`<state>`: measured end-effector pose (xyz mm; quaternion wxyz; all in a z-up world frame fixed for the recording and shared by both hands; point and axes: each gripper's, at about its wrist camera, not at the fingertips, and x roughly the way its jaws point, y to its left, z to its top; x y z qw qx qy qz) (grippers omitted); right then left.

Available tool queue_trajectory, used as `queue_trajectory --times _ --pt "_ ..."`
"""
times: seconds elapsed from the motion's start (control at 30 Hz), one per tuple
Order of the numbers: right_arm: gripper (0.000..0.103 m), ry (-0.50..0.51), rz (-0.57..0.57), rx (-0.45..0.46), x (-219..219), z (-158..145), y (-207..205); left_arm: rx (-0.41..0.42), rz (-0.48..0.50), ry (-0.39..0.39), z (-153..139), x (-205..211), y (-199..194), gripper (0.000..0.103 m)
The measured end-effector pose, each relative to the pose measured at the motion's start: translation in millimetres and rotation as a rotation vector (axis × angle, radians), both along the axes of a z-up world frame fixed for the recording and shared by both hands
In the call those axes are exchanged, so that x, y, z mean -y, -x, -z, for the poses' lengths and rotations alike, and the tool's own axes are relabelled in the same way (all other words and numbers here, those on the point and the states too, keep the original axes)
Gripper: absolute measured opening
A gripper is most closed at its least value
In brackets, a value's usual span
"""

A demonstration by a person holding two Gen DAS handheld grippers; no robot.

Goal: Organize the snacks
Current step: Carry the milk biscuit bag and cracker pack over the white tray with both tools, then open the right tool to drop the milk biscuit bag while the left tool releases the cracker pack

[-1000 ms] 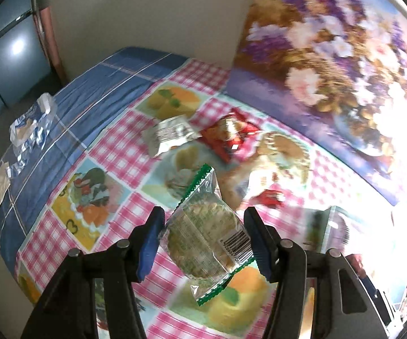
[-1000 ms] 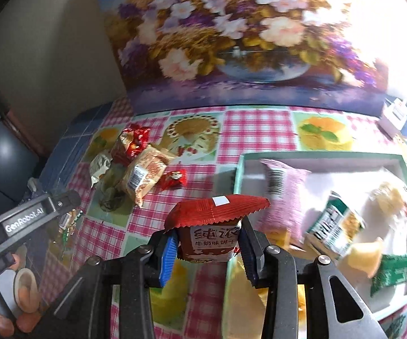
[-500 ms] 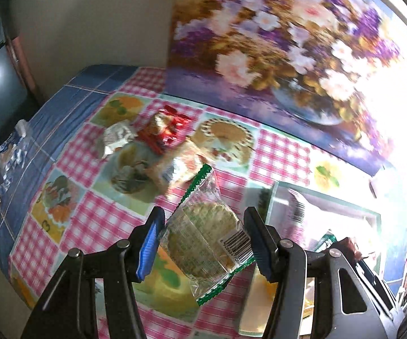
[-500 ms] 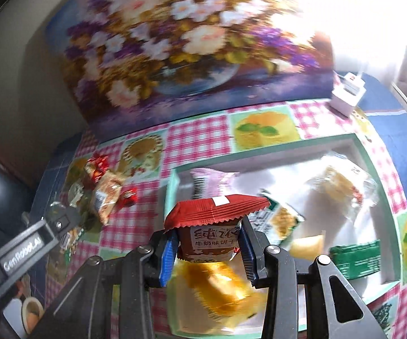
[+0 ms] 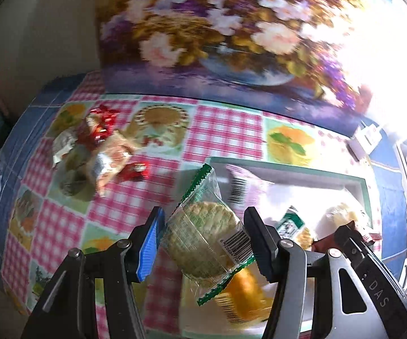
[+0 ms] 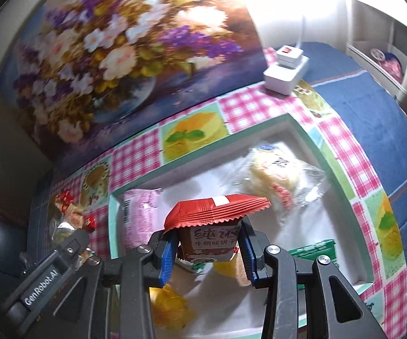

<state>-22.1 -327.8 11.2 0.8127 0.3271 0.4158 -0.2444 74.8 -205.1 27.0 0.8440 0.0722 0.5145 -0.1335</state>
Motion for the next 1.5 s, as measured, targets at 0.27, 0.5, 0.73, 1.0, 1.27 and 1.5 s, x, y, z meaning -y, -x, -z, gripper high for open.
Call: queue_trajectory --times 0.27,0.5,0.73,1.0,1.27,1.5 --pt "0.042 -0.013 0.054 -0.010 18.4 4.9 11.1 -0.032 0.064 -0.008 17.1 32.8 4.2 0.060" --pt "0.042 -0.021 0.067 -0.015 23.8 6.9 12.6 -0.038 0.097 -0.014 21.1 44.4 10.0 0.060" --pt "0.042 -0.039 0.080 -0.024 26.7 10.5 14.0 -0.057 0.104 -0.015 24.9 47.0 11.5 0.060" --pt "0.042 -0.052 0.088 -0.030 29.6 14.0 15.0 -0.075 0.115 -0.016 29.2 48.8 13.9 0.061" --pt "0.042 -0.062 0.091 -0.029 31.1 15.7 15.5 -0.084 0.125 -0.022 28.8 49.4 16.2 0.062" --pt "0.043 -0.070 0.087 -0.033 31.8 18.1 15.1 -0.093 0.117 -0.030 29.7 48.3 15.4 0.065"
